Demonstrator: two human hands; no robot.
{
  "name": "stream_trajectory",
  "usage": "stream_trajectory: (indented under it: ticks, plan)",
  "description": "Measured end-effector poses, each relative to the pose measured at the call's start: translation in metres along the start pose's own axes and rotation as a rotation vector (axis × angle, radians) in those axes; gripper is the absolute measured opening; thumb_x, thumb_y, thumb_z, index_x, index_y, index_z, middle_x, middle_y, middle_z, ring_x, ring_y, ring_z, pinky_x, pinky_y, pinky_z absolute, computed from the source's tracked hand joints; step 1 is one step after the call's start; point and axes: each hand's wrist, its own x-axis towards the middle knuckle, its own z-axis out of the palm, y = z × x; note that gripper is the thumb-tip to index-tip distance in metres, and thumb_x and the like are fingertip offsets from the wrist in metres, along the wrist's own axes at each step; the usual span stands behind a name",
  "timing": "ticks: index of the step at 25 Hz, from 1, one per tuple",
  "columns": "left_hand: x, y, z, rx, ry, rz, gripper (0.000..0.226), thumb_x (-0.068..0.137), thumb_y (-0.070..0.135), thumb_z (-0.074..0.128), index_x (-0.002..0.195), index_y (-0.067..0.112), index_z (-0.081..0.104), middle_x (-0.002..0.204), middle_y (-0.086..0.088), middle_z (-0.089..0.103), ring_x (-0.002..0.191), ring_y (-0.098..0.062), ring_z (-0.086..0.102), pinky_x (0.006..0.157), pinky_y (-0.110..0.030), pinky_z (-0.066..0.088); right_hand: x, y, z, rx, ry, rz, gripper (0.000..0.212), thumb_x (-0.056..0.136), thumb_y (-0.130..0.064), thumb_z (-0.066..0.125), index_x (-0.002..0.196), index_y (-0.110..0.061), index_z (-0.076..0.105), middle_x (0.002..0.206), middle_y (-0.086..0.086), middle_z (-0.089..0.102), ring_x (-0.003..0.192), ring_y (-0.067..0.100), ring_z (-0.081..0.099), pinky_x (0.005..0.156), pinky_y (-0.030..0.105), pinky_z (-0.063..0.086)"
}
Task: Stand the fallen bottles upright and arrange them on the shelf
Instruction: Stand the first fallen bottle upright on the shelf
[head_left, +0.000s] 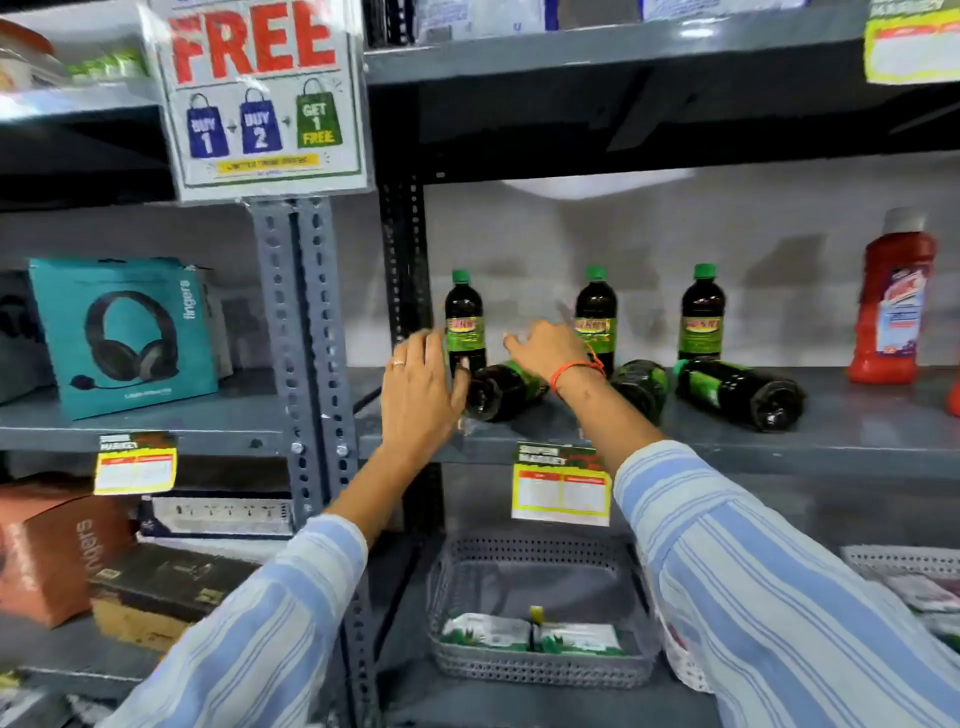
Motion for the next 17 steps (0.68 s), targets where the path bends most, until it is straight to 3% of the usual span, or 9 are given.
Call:
stream_trajectory:
  ticks: [2,4,7,9,10,12,14,15,17]
  plan:
    - [-0.016,-0.019,0.004,-0.01,-0.105,-0.018,0.059,0.091,0.043,0.032,0.121,-0.003,0.053,0.11,-0.021,0.06,0.097,-0.038,0.055,0.079,-0.042,0.047,0.001,-0.006,0.009,0.022,-0.115,0.202,0.076,0.082,-0.062,0.051,0.127,-0.001,0.049,0.128,0.018,0.058,0.111,0.041,0.058,0.09,0.045,0.053]
    - [-0.04,-0.037,0.014,0.025,-0.179,-0.023,0.063,0.092,0.049,0.027,0.114,-0.001,0.057,0.107,-0.02,0.063,0.096,-0.037,0.058,0.074,-0.04,0.049,-0.002,-0.007,0.017,0.189,-0.247,0.371,0.078,0.074,-0.067,0.057,0.122,-0.007,0.055,0.117,0.011,0.058,0.09,0.035,0.062,0.067,0.042,0.061]
    - [-0.054,-0.055,0.019,0.084,-0.204,0.031,0.059,0.094,0.049,0.027,0.094,0.003,0.064,0.088,-0.016,0.068,0.082,-0.035,0.062,0.066,-0.038,0.047,-0.002,-0.006,0.025,0.442,-0.309,0.453,0.058,0.084,-0.044,0.06,0.127,-0.006,0.054,0.125,0.006,0.054,0.093,0.028,0.054,0.045,0.022,0.057]
    - [-0.058,-0.059,0.019,0.098,-0.191,0.063,0.055,0.095,0.046,0.03,0.089,0.004,0.064,0.084,-0.015,0.068,0.08,-0.034,0.062,0.068,-0.038,0.047,-0.007,-0.005,0.026,0.675,-0.261,0.464,0.049,0.09,-0.023,0.056,0.132,0.002,0.047,0.126,0.006,0.052,0.1,0.03,0.054,0.064,0.01,0.055]
    - [-0.061,-0.059,0.019,0.102,-0.177,0.07,0.053,0.095,0.045,0.031,0.088,0.004,0.064,0.084,-0.014,0.068,0.08,-0.033,0.062,0.07,-0.038,0.047,-0.005,-0.004,0.026,0.741,-0.262,0.488,0.048,0.088,-0.02,0.059,0.13,0.002,0.048,0.126,0.007,0.053,0.101,0.032,0.057,0.073,0.016,0.057]
    - [-0.064,-0.058,0.019,0.102,-0.161,0.053,0.053,0.095,0.046,0.031,0.088,0.004,0.063,0.083,-0.013,0.068,0.079,-0.032,0.062,0.073,-0.039,0.046,0.001,-0.009,0.031,0.799,-0.289,0.53,0.054,0.078,-0.023,0.07,0.124,-0.003,0.051,0.123,0.015,0.059,0.085,0.029,0.063,0.055,0.037,0.062]
    - [-0.064,-0.057,0.019,0.097,-0.143,0.027,0.055,0.095,0.047,0.03,0.087,0.004,0.063,0.083,-0.012,0.068,0.079,-0.032,0.062,0.075,-0.039,0.045,0.004,-0.012,0.04,0.848,-0.196,0.495,0.07,0.073,-0.025,0.075,0.13,-0.007,0.039,0.115,0.016,0.059,0.079,0.025,0.063,0.043,0.041,0.057]
    - [-0.064,-0.056,0.02,0.097,-0.133,0.022,0.055,0.095,0.047,0.03,0.087,0.004,0.063,0.083,-0.012,0.069,0.078,-0.032,0.063,0.075,-0.039,0.045,0.006,-0.012,0.043,0.819,-0.113,0.458,0.08,0.071,-0.027,0.076,0.136,-0.01,0.032,0.116,0.014,0.058,0.087,0.027,0.063,0.051,0.043,0.059]
    - [-0.064,-0.054,0.02,0.099,-0.138,0.016,0.055,0.095,0.047,0.03,0.088,0.004,0.064,0.083,-0.012,0.069,0.078,-0.031,0.063,0.075,-0.038,0.046,0.003,-0.012,0.049,0.611,-0.007,0.3,0.1,0.068,-0.03,0.077,0.147,-0.015,0.017,0.132,0.015,0.05,0.113,0.032,0.056,0.087,0.045,0.054]
